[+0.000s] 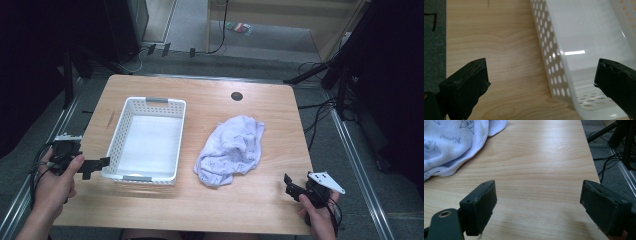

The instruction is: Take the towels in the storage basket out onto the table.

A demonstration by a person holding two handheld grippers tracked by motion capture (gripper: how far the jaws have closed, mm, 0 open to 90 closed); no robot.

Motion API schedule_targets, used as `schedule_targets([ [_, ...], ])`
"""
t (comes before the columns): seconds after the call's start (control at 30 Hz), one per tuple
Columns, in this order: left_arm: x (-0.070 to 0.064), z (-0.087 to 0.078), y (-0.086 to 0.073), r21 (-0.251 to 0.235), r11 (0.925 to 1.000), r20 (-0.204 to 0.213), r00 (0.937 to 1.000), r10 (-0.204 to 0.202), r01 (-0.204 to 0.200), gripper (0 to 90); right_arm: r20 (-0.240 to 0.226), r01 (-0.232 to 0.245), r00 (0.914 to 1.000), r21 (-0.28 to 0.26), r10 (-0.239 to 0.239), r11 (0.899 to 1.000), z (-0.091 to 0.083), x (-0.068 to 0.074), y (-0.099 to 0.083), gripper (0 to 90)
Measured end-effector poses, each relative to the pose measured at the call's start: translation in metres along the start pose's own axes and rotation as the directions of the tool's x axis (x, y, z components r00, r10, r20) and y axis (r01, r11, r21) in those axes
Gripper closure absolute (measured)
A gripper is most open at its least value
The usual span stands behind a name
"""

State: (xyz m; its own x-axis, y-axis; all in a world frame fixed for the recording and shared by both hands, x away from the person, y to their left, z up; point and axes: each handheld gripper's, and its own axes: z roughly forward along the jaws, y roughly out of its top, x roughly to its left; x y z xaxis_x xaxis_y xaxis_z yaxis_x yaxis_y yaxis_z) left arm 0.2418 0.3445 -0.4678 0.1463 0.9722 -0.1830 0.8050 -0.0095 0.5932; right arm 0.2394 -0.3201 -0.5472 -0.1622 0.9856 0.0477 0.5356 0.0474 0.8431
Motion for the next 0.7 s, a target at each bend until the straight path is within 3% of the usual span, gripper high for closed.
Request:
schedule_targets([
  [0.13, 0.012, -0.005, -0.013, -0.07, 0.9971, 0.023, 0.9993, -0.03, 0.032, 0.0, 0.0, 0.0, 1.0, 0.0, 0.0, 1.0, 0.0, 0.0, 0.0, 14.0],
  [0.23, 0.018, -0.006, -0.023, -0.13, 0.9906, 0.028, 0.9989, -0.038, 0.041, 0.0, -0.001, 0.0, 1.0, 0.001, 0.0, 1.0, 0.0, 0.0, 0.0, 14.0],
  [0.37, 0.025, -0.005, -0.04, -0.238, 0.9686, 0.068, 0.996, -0.058, 0.072, 0.0, -0.002, -0.003, 1.0, 0.001, 0.003, 1.0, 0.0, 0.0, 0.0, 14.0],
  [0.5, 0.035, 0.0, -0.056, -0.339, 0.936, 0.106, 0.9923, -0.063, 0.096, 0.0, 0.003, -0.008, 1.0, 0.003, 0.008, 1.0, 0.0, 0.0, 0.0, 14.0],
  [0.7, 0.045, 0.016, -0.076, -0.426, 0.8987, 0.095, 0.993, -0.069, 0.103, 0.0, 0.009, -0.006, 0.9999, 0.003, 0.006, 1.0, 0.0, 0.0, 0.0, 14.0],
])
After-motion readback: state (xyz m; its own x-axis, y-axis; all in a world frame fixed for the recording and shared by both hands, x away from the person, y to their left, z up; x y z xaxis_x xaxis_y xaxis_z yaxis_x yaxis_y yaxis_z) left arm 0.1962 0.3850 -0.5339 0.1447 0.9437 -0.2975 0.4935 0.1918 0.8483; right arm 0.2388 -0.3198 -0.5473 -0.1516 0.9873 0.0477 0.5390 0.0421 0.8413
